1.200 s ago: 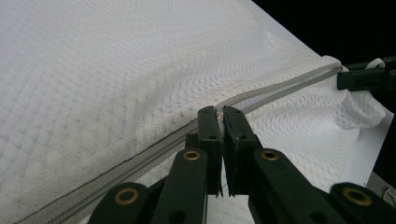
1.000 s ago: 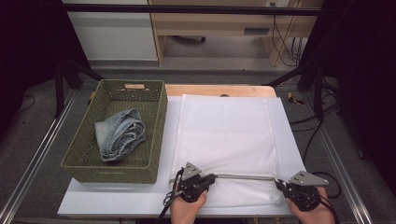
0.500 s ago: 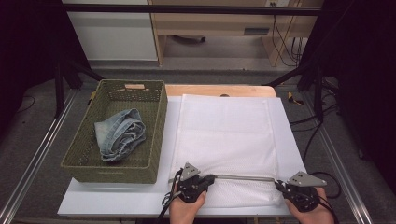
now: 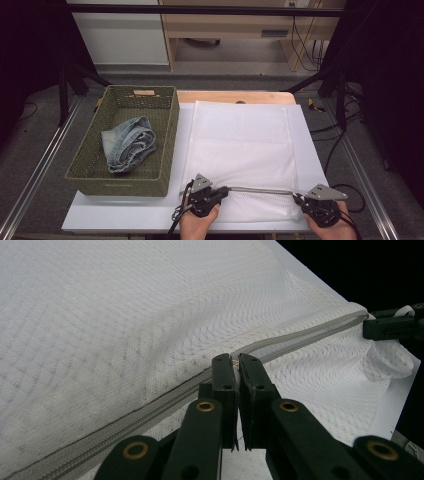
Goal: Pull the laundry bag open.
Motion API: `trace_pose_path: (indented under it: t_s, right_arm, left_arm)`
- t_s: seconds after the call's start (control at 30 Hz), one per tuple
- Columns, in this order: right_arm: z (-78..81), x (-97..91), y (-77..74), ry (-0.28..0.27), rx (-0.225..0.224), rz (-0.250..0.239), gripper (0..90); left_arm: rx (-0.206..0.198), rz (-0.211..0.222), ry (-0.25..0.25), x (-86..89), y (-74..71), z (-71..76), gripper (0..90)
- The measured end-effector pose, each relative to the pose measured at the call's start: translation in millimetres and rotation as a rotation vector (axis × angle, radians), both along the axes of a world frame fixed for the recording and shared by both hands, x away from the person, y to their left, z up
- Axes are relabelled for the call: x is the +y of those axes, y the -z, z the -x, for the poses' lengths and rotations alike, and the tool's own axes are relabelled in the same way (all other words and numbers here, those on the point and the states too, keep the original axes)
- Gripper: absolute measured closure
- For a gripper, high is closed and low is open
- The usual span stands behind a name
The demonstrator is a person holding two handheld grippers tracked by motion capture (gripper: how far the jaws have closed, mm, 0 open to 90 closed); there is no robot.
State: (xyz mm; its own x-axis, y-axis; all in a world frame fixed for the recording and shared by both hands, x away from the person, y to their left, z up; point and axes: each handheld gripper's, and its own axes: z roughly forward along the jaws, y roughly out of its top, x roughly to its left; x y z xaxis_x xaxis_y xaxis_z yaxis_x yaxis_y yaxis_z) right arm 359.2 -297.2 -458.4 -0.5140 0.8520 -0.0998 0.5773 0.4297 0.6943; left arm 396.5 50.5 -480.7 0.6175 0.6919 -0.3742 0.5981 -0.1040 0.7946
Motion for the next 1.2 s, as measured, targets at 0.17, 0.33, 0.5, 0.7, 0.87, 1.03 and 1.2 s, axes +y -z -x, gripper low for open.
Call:
trace_pose_path:
  t_s: [0.17, 0.33, 0.5, 0.7, 0.87, 1.03, 1.2]
  right_arm:
    - [-1.3, 0.2, 1.6, 0.023, 0.003, 0.071, 85.5]
    - [-1.4, -3.9, 1.0, 0.031, 0.001, 0.040, 85.5]
    - [-1.0, -2.9, 0.8, 0.033, -0.001, 0.043, 85.4]
    - [-1.2, -1.6, 1.3, 0.033, 0.009, 0.057, 85.5]
    - [-2.7, -0.3, 2.7, 0.032, 0.019, 0.081, 85.6]
    - [-4.2, 1.6, 4.2, 0.032, 0.025, 0.097, 85.6]
    - [-4.8, 2.1, 4.8, 0.031, 0.029, 0.107, 85.7]
  left_arm:
    - [0.004, -0.010, -0.028, 6.6, 0.9, 0.0, 87.0]
    - [0.004, 0.001, -0.051, 19.1, -0.8, -0.3, 87.0]
    - [0.007, -0.007, -0.052, 19.4, -0.3, 0.2, 87.0]
    - [0.014, -0.016, -0.051, 19.4, 0.8, -0.2, 87.0]
    - [0.026, -0.017, -0.054, 18.6, 2.2, -0.8, 87.0]
    - [0.032, -0.018, -0.056, 19.3, 3.4, -0.9, 87.0]
    - [0.033, -0.017, -0.055, 19.6, 3.1, -0.9, 87.1]
